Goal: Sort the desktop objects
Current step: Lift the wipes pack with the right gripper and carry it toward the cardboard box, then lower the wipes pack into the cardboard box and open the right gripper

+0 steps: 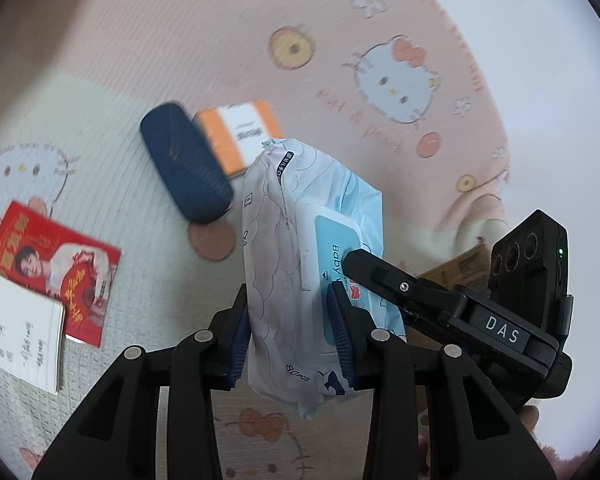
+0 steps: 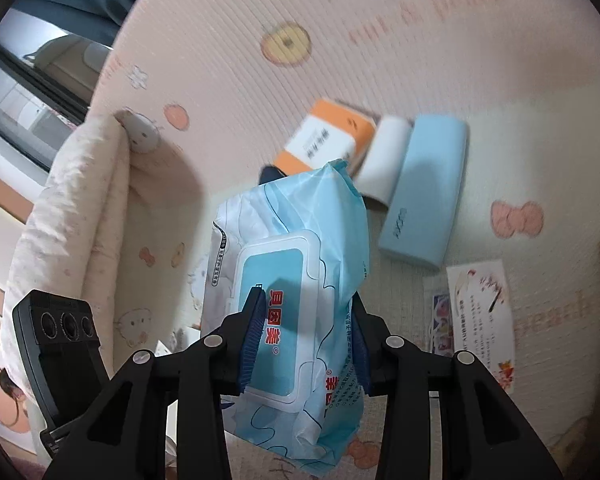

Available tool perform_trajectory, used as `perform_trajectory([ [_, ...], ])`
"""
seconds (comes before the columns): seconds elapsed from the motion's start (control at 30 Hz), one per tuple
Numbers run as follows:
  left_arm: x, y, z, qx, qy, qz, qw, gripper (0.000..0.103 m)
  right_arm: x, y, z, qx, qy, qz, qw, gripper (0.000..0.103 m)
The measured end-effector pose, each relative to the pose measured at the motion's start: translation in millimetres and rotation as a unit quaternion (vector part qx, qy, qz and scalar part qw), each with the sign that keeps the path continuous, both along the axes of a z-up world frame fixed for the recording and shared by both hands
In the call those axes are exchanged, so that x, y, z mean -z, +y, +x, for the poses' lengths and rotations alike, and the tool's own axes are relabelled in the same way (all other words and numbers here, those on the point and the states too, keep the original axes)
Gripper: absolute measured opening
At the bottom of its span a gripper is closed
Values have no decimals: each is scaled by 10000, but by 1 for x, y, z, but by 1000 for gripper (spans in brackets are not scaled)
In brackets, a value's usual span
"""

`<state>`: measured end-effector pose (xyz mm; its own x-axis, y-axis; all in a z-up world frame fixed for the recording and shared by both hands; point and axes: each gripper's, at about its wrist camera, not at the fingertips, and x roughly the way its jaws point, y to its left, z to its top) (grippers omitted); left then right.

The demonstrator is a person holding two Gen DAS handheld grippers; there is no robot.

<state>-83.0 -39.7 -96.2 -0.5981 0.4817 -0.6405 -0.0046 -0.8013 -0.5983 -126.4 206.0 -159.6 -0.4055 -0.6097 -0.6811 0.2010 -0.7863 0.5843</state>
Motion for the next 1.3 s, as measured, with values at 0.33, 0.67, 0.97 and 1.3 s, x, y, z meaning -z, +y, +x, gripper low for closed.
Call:
perform_trajectory([
  [0.33, -52, 25, 11, 226, 541, -109, 9982, 41, -56, 22, 20, 114, 482, -41, 9988, 37],
  [0.67, -87, 69, 25, 567, 942, -62, 9939, 41, -105, 57, 48, 355, 995, 111, 9943, 37],
  [0.97, -106, 122, 40, 969, 1116, -21, 9890, 41, -131, 104, 83, 698, 1225, 231, 9897, 37],
  [1.3, -115, 203, 38, 1611, 1066, -55, 9811, 41, -134, 184, 116, 1495, 1161, 211, 9817, 37],
])
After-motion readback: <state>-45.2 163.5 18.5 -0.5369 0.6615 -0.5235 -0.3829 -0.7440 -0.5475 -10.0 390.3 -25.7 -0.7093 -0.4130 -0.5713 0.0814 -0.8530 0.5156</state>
